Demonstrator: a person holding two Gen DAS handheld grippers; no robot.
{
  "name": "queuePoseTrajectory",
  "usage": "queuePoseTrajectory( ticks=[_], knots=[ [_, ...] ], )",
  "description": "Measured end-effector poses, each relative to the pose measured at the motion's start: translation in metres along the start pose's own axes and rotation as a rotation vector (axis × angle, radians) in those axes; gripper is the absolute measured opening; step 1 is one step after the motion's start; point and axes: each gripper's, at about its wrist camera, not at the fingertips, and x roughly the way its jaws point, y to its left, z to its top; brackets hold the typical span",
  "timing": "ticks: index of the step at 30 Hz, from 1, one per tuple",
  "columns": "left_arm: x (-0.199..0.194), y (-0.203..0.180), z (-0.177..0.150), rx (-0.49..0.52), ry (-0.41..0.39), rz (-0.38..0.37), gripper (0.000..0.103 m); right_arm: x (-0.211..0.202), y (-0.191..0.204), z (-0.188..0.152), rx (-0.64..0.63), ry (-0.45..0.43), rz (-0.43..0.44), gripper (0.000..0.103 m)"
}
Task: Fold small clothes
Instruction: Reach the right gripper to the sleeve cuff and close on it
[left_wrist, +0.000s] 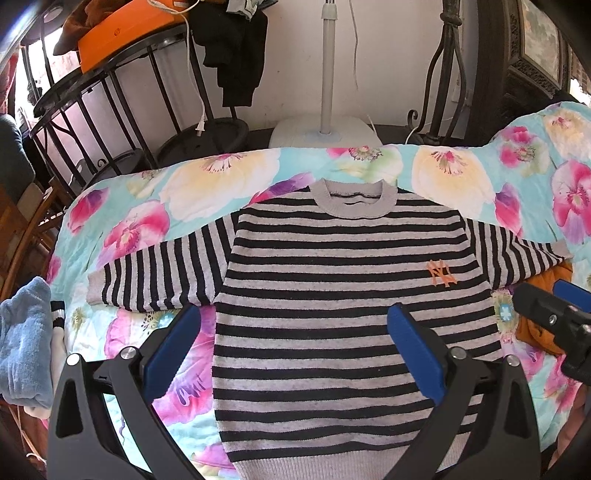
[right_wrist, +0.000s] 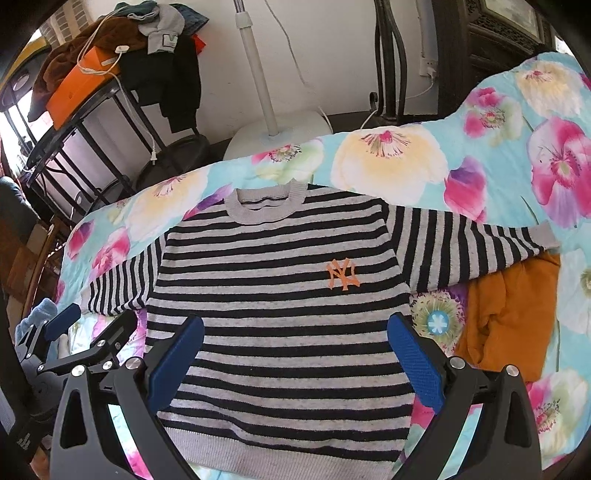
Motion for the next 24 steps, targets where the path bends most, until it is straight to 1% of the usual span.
queuePoseTrajectory(
  ticks=[5,8,11,14,17,19,21,23,24],
  knots=[
    [0.005,-0.002,0.001,0.0,0.008,0.013,0.098,0.001,-0.005,0.001,0.01,0.006,-0.006,0.1],
    [0.009,-0.003,0.001,-0.001,0.021,0.017,0.098,0.003,-0.01,0.002,0.007,0.008,-0.026,0.099],
    [0.015,-0.002,0.001,-0.007,0.038,0.018,0.098,0.005,-0.02,0.003,0.022,0.004,-0.053,0.099],
    [0.021,-0.003,0.0,-0.006,0.053,0.03,0.098,0.007,-0.037,0.004,0.065,0.007,-0.068,0.099],
    [0.029,-0.005,-0.002,-0.002,0.07,0.045,0.098,0.011,-0.058,0.006,0.131,0.016,-0.058,0.099],
    [0.034,-0.006,-0.004,0.003,0.086,0.05,0.098,0.015,-0.074,0.009,0.193,0.031,-0.029,0.099],
    [0.042,-0.007,-0.006,0.008,0.115,0.042,0.098,0.021,-0.093,0.014,0.269,0.05,0.012,0.099],
    [0.049,-0.004,-0.008,0.003,0.137,0.041,0.098,0.025,-0.114,0.02,0.347,0.056,0.025,0.099],
    [0.052,-0.002,-0.009,-0.003,0.148,0.046,0.098,0.025,-0.129,0.023,0.405,0.048,0.033,0.099]
  ],
)
